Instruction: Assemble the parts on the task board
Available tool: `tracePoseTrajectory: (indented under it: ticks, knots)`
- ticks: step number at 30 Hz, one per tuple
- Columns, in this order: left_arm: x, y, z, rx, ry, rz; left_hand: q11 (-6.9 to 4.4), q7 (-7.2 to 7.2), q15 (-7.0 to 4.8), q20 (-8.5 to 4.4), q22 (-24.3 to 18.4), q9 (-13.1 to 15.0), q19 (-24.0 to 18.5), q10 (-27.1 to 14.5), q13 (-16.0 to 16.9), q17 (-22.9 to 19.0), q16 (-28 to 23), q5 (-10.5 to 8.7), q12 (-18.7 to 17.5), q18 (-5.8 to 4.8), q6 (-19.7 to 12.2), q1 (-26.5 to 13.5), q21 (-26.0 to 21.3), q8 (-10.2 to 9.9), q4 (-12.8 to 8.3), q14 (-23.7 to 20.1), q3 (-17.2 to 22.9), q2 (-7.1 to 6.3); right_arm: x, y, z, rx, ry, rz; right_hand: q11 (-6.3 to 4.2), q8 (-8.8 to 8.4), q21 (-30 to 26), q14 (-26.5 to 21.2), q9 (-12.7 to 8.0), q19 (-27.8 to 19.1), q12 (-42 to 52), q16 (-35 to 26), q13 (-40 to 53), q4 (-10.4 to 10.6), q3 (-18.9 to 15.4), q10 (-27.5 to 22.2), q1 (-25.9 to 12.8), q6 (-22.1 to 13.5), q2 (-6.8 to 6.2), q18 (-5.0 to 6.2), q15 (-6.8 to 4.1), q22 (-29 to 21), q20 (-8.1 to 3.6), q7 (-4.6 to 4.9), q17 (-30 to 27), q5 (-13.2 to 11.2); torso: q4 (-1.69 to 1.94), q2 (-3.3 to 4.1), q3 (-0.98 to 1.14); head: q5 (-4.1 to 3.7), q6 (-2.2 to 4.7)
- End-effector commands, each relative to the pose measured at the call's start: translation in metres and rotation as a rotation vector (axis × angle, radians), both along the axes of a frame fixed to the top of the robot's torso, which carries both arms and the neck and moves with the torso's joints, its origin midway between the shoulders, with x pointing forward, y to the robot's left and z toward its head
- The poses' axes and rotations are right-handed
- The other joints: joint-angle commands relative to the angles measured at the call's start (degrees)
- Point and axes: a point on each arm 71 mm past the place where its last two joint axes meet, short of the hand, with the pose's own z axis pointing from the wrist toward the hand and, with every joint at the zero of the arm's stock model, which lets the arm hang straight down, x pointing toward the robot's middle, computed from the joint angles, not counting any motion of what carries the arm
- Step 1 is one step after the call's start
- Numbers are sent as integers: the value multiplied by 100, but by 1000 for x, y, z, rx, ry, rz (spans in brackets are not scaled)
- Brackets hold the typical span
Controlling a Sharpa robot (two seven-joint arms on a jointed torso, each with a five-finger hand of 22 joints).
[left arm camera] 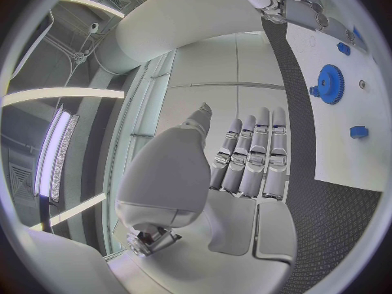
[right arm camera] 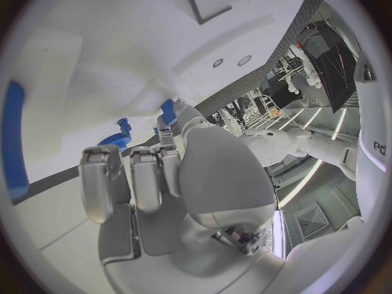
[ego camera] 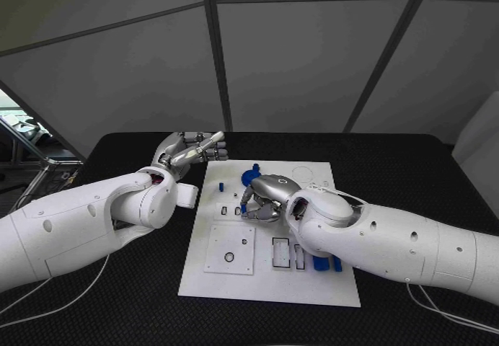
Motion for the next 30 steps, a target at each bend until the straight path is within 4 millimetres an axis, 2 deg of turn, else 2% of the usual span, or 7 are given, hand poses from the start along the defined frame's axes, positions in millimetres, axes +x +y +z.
tracePoseTrajectory:
  ticks: [1,3,6,8,24,27,30]
  knots:
    - [0,-1,2,-2,-6,-12,17,0,-5,-10,-6,3,-29,36,7,5,-28,-30,-22,-75,29,10,-7,-27,-38,8,3,57,-1,-1,-5,-41,15,2,-3,-47,-2,572,-20,577,-72,4,946,9,35,158,-83,-48,-54,-78,-16,1480,-47,3,1316,43,-2,-2,1,4,-5]
    - [0,-1,2,-2,-6,-12,17,0,-5,-10,-6,3,-29,36,7,5,-28,-30,-22,-75,29,10,-7,-27,-38,8,3,57,-1,-1,-5,-40,13,6,26,-97,-7,570,-40,569,-116,-2,907,22,24,122,-136,-133,-108,-76,6,1471,-35,39,1304,62,-3,-1,1,5,-6]
    - [0,-1,2,-2,-5,-13,17,0,-5,-10,-6,3,-29,36,7,5,-28,-30,-22,-75,29,10,-7,-27,-38,8,3,57,-1,-1,-5,-33,7,11,96,-207,-9,567,-77,567,-227,-8,808,78,-60,36,-311,-338,-288,-75,65,1469,12,117,1294,236,-3,-1,-1,4,-5]
    - [0,-1,2,-2,-5,-13,17,0,-5,-10,-6,3,-29,36,7,5,-28,-30,-22,-75,29,10,-7,-27,-38,8,3,57,-1,0,-4,-29,3,11,118,-242,-10,566,-83,566,-254,-11,784,94,-84,14,-360,-414,-335,-75,86,1469,34,140,1289,245,-4,1,1,4,-2]
    - [0,0,2,-1,-4,-11,17,0,-5,-10,-6,3,-29,36,7,5,-28,-30,-22,-75,29,10,-7,-27,-38,8,3,57,0,-1,-4,-23,-2,3,135,-257,-18,560,-80,555,-285,-23,756,108,-100,-12,-398,-462,-367,-71,102,1457,53,153,1266,250,1,0,-1,-2,-19]
    - [0,0,2,-1,-4,-11,17,0,-5,-10,-6,3,-29,36,7,5,-28,-30,-22,-75,29,10,-7,-27,-38,8,3,57,0,-1,-4,-20,-4,-1,145,-267,-23,557,-78,547,-306,-30,738,130,-124,-30,-444,-499,-396,-69,113,1449,67,163,1253,202,0,-2,1,-3,-15]
    - [0,0,2,0,-4,-11,17,0,-5,-10,-6,3,-29,36,7,5,-28,-30,-22,-75,29,10,-7,-27,-38,8,3,57,0,-2,-2,-5,-16,-9,193,-342,-46,551,-100,517,-420,-42,633,219,-230,-129,-580,-744,-520,-59,152,1417,101,215,1232,-119,-3,-6,-1,-5,-9]
